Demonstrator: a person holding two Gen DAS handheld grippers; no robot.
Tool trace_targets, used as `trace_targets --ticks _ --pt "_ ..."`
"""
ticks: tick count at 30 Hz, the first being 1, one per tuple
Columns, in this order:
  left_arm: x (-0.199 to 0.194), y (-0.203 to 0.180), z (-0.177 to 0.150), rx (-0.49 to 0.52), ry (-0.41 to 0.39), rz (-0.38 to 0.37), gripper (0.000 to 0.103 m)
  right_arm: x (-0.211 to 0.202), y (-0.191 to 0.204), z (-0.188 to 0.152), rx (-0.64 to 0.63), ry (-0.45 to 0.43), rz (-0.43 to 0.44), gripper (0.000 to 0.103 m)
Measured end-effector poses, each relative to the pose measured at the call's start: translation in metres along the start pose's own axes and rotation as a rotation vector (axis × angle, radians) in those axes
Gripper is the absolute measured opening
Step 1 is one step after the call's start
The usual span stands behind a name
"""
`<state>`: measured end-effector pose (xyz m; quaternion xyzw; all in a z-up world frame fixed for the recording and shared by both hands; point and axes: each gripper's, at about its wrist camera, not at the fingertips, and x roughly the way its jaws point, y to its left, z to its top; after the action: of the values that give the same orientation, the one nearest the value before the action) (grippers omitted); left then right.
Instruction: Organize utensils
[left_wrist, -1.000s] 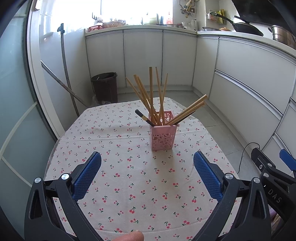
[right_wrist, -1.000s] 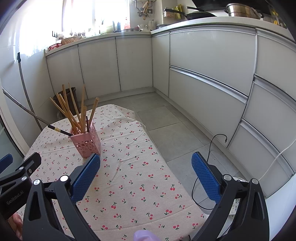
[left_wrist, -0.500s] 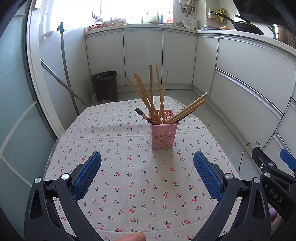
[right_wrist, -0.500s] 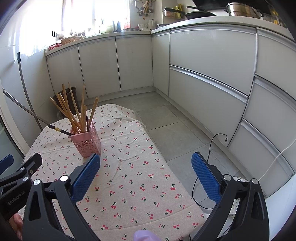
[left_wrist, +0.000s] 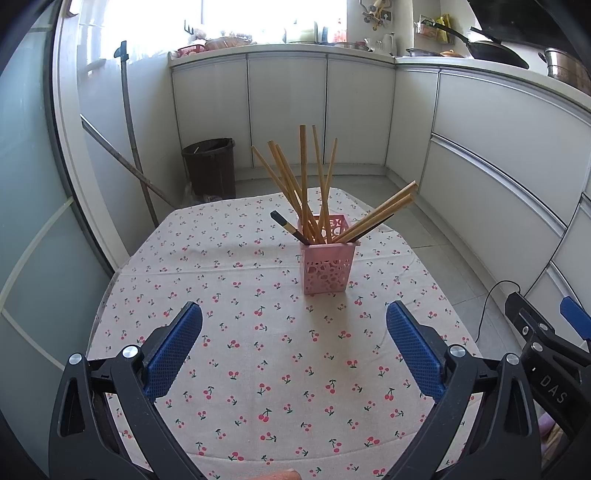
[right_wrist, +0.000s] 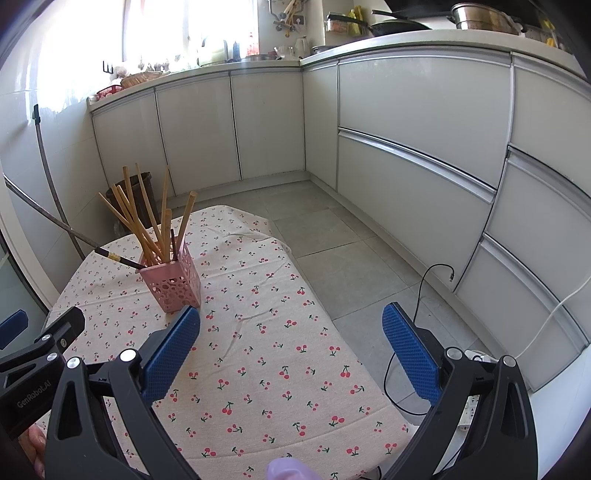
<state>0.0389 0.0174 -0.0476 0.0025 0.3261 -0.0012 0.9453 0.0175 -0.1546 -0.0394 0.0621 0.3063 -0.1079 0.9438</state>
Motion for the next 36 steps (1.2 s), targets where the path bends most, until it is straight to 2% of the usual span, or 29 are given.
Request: trace_targets --ticks 9,11,14,19,25,27,28,29,31,36 --pt "0.000 0.000 -0.001 0.000 -0.006 0.004 0.094 0.000 0.000 0.000 0.001 0.001 0.000 0.096" --pt "-0.001 -0.001 -0.001 0.012 -0.020 0.007 0.080 0.001 -0.001 -0.001 0.004 0.003 0.000 0.096" --pt "0.001 -0.002 -0.002 0.019 -0.010 -0.022 0.073 0.003 -0.001 -0.002 0.008 0.009 -0.003 0.096" --pt "0.000 -0.004 -0.003 0.029 -0.018 -0.049 0.065 0.003 -0.001 -0.002 0.011 0.009 -0.007 0.096" --pt "-0.005 -0.005 -0.003 0.041 -0.039 -0.053 0.062 0.003 -0.001 -0.001 0.009 0.007 -0.009 0.096" --pt "-0.005 -0.006 -0.002 0.044 -0.038 -0.047 0.062 0.003 -0.001 -0.001 0.010 0.006 -0.010 0.096" --pt "-0.006 -0.006 -0.002 0.043 -0.037 -0.035 0.070 0.003 -0.001 -0.001 0.010 0.006 -0.010 0.096" --pt "-0.006 -0.006 -0.002 0.040 -0.036 -0.031 0.084 0.004 -0.001 -0.001 0.009 0.006 -0.011 0.096" --pt "-0.009 -0.006 -0.001 0.035 -0.047 -0.023 0.096 0.004 -0.001 -0.001 0.010 0.007 -0.009 0.096" --pt "-0.012 -0.010 -0.001 0.061 -0.069 -0.006 0.096 0.004 -0.001 -0.001 0.009 0.007 -0.009 0.096"
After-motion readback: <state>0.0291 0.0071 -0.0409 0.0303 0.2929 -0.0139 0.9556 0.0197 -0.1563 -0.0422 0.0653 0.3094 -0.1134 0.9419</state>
